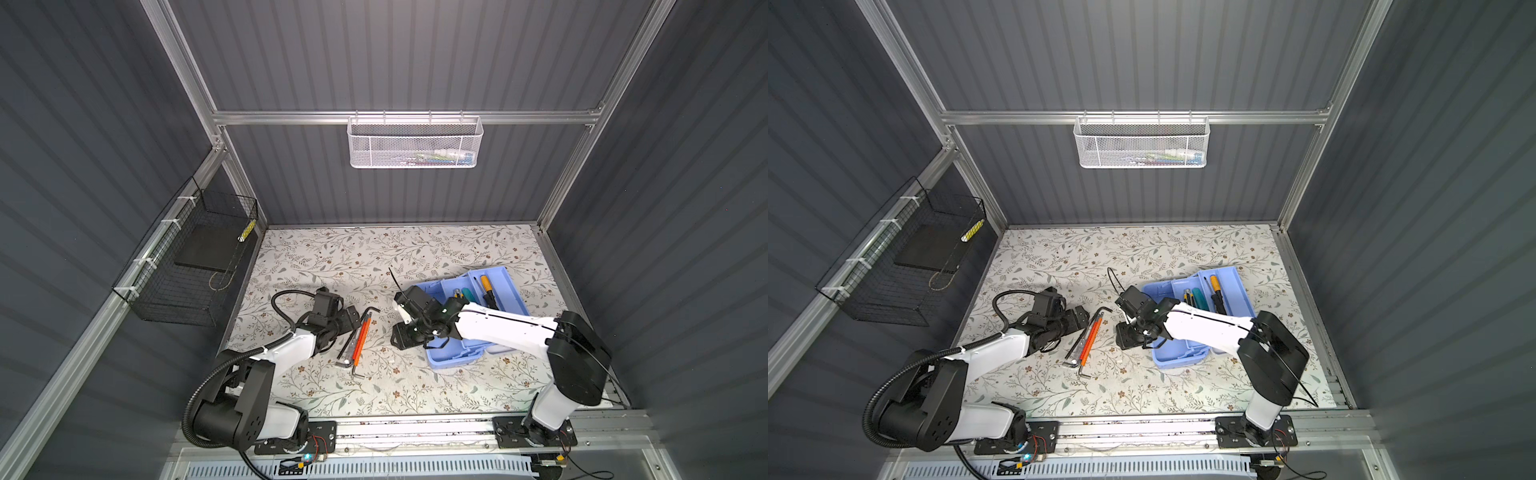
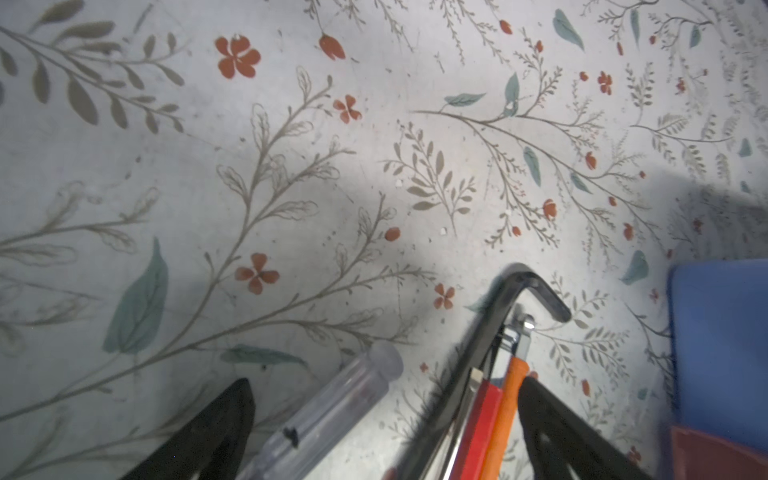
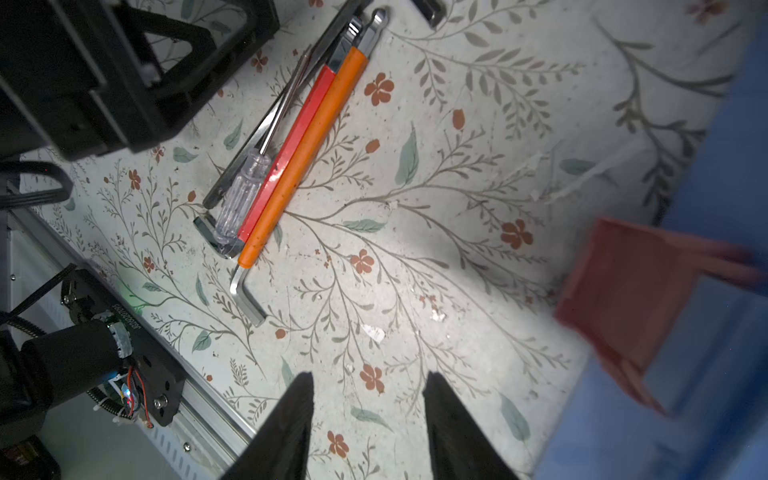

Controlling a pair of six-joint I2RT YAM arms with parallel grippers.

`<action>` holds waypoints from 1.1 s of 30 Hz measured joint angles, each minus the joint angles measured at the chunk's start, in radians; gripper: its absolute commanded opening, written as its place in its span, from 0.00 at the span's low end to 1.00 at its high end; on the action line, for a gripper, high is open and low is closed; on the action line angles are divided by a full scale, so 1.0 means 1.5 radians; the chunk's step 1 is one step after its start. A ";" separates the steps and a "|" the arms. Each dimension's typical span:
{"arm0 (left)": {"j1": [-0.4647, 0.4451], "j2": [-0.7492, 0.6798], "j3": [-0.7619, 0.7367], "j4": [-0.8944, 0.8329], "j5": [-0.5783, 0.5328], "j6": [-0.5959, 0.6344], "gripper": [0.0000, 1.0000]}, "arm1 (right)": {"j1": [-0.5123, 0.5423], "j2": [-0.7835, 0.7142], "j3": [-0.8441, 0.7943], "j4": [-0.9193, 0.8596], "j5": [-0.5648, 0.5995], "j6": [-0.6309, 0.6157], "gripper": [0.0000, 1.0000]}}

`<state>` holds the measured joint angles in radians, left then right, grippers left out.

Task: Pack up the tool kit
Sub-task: 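Move the right gripper over the red and orange pens while the left lowers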

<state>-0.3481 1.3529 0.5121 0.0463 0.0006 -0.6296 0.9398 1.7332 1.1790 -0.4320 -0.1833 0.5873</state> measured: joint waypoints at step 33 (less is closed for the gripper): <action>-0.013 -0.369 0.168 -0.474 -0.178 -0.041 0.99 | 0.027 0.284 0.437 -0.157 -0.009 -0.168 0.48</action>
<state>-0.3676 0.7990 0.7643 -0.6647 -0.2657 -0.6914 0.9806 2.1590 1.8339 -0.6670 -0.1974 0.3347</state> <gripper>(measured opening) 0.995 0.486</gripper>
